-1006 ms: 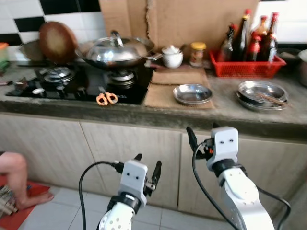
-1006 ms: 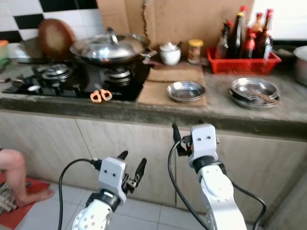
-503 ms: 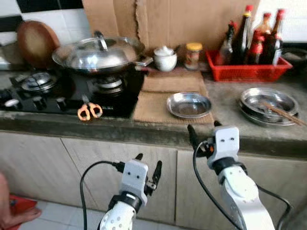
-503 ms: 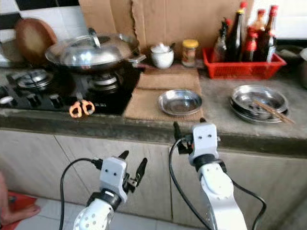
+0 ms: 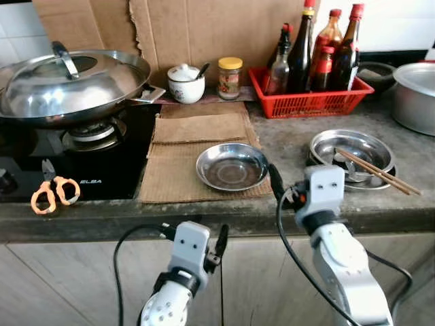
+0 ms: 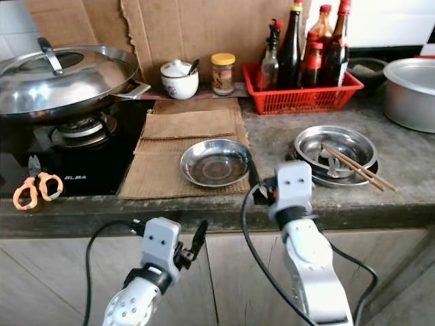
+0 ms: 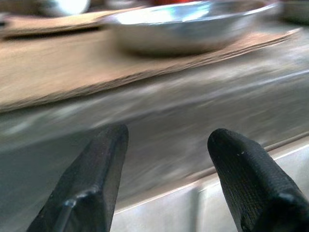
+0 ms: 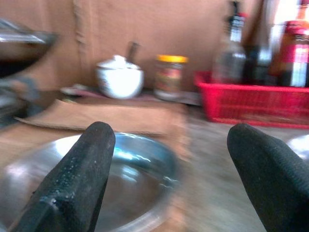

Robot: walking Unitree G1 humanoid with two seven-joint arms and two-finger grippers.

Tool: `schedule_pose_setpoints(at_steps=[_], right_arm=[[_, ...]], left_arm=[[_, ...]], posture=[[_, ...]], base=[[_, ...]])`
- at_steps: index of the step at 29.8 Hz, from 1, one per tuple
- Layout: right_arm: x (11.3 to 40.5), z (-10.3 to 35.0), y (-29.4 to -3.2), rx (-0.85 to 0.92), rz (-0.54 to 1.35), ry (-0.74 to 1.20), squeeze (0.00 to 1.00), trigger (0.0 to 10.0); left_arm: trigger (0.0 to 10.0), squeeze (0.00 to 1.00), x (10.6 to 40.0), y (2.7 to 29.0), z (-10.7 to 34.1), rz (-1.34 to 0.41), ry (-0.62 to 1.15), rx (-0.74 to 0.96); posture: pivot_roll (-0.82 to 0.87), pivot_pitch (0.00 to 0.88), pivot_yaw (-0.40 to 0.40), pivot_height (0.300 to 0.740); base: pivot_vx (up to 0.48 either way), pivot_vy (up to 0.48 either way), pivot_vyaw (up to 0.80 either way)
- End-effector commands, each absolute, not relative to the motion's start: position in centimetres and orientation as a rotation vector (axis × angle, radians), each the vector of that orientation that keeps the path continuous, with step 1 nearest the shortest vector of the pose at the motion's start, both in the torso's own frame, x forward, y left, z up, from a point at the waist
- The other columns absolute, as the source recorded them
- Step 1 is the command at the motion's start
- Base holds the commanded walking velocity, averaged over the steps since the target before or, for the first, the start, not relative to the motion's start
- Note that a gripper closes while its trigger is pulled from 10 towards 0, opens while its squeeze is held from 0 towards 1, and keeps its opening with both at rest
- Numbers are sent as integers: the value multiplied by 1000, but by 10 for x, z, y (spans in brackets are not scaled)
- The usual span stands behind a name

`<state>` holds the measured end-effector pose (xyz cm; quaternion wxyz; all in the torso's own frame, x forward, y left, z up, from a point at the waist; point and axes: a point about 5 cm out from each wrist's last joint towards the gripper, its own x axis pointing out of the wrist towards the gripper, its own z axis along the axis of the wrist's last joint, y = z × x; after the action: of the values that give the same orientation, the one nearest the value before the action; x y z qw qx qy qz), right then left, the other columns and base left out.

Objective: Kitchen organization

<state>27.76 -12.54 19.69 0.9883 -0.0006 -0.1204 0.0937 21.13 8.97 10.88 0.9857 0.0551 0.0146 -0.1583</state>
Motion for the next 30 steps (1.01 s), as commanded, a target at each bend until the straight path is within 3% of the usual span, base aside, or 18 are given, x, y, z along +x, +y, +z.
schedule_pose_setpoints(at_steps=[1,3,4,6,7,11,12,13,19,30], right_arm=[[283,216,-125,54,214,-275,0,10000],[289,225,-127,72,214,-272,0,10000],[294,230,-128,66,223,-265,820,10000],[299,232,-129,72,240,-248,820,10000],[303,230,-129,35,264,-212,1000,10000],[313,227,-132,12,241,-149,1000,10000],[320,226,-133,1,229,-110,835,10000],[326,225,-134,-4,213,-46,0,10000],[338,226,-138,88,220,122,0,10000],[353,234,-149,67,154,253,0,10000]], left_arm=[[10000,0,210,89,108,-321,38,110],[10000,0,211,89,108,-322,37,111],[10000,0,211,89,108,-322,36,111],[10000,0,211,88,109,-324,34,108],[10000,0,211,88,110,-326,19,103],[10000,0,210,85,114,-343,-2,72],[10000,0,209,84,115,-353,-11,64],[10000,0,208,83,116,-357,-16,62],[10000,0,207,83,115,-350,-16,66],[10000,0,208,81,114,-361,-15,67]], posture=[[15,31,-8,740],[15,31,-9,740],[14,32,-9,740],[11,32,-8,740],[11,32,-9,740],[16,35,-13,740],[21,35,-19,740],[24,35,-23,740],[28,35,-30,740],[29,24,-27,740]], base=[[0,0,0],[0,0,0],[0,0,0],[0,0,0],[0,0,0],[0,0,0],[0,0,0],[0,0,0],[0,0,0],[0,0,0]])
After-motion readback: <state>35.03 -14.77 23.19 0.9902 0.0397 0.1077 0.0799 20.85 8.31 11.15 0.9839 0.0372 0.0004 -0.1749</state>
